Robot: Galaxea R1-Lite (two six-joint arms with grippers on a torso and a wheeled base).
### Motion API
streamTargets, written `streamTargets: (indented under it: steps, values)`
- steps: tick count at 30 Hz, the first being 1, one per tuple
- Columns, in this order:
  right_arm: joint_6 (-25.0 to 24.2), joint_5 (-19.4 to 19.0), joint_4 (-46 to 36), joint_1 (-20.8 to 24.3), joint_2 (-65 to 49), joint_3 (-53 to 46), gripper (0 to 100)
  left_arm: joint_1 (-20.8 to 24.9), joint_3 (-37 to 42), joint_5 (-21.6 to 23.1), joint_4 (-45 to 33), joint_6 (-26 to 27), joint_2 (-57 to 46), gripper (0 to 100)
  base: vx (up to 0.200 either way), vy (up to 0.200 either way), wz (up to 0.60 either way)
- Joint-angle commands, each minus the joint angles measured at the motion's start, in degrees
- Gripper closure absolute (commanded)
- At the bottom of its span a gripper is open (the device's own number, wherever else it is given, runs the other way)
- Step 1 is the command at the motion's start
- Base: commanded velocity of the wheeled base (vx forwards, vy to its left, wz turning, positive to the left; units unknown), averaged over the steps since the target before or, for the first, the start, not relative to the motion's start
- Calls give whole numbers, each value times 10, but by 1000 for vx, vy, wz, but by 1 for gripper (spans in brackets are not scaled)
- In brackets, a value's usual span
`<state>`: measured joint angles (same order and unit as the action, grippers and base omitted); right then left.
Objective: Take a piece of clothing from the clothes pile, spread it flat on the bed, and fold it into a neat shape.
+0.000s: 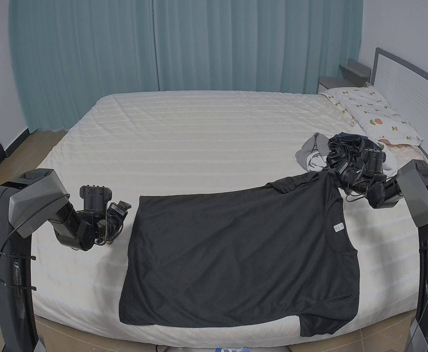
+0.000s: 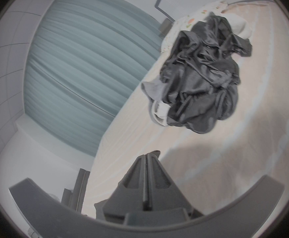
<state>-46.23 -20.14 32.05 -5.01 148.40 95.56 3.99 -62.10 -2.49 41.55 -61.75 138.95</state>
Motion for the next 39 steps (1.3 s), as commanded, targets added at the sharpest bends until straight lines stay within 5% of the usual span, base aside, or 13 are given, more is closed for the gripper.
streamTargets:
  steps: [1,6,12,22,29,30,39]
  values:
    - [84,12,-100,0,32,45,100,1,0,-1,0,0,2,0,0,0,0]
    - [76,7,-99,-2,-5,46,100,1,-1,-1,0,0,3,0,0,0,0]
    - [-38,-26,-23,-7,-23,48,100,1,-1,-1,0,0,3,0,0,0,0]
    - [-29,5,-262,-6,55,172,100,1,-1,-1,0,0,3,0,0,0,0]
    - [54,92,-268,-2,97,190,100,1,-1,-1,0,0,3,0,0,0,0]
    - [73,104,-261,2,100,190,0,1,-1,-1,0,0,4,0,0,0,0]
    - [74,139,-109,24,94,173,0,1,-1,-1,0,0,4,0,0,0,0]
